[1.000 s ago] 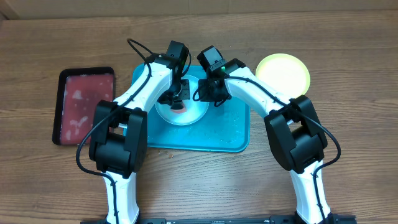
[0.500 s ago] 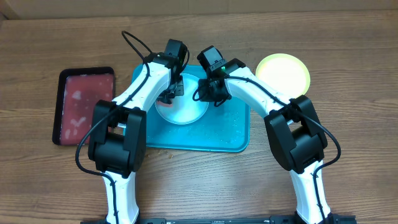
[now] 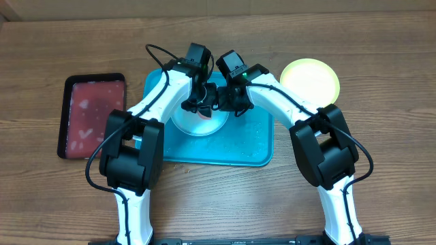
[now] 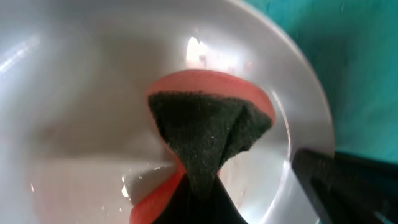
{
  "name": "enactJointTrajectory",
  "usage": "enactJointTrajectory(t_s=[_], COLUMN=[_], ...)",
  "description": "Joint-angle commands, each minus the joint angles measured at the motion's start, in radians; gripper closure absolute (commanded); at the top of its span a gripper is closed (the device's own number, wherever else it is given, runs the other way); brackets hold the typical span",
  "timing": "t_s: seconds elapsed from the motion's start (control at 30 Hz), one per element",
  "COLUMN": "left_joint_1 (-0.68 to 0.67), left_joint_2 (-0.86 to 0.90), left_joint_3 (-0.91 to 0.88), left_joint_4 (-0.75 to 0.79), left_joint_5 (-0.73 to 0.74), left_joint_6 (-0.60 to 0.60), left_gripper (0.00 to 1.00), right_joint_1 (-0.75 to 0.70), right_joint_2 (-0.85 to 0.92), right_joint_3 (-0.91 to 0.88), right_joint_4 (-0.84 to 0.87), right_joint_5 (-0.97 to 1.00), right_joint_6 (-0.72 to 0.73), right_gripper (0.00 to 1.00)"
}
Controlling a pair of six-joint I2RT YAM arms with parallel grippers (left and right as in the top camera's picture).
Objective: Clean dirty plates on tray and stack at the side
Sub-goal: 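Scrub the white plate in circles with the left gripper's sponge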
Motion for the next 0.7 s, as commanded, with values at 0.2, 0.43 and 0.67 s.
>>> enactJointTrajectory(t_s=[0.2, 0.43, 0.67], left_joint_1=[0.000, 0.001, 0.001], left_joint_2=[0.005, 0.005, 0.005], left_joint_3=[-0.014, -0.013, -0.014], left_joint_4=[-0.151, -0.096, 0.076], left_joint_5=[-0.444, -0.756, -0.423], left_joint_6=[0.077, 0.077, 0.077], left_gripper=[0.96, 0.96, 0.96], right_joint_1=[-0.002, -0.002, -0.002], right_joint_2=[-0.012, -0.012, -0.012], right_joint_3=[-0.006, -0.006, -0.006], right_joint_4=[-0.005, -0.005, -0.005], right_joint_5=[0.029, 0.029, 0.026], right_joint_6=[0.004, 0.004, 0.004], right_gripper=[0.96, 0.96, 0.96])
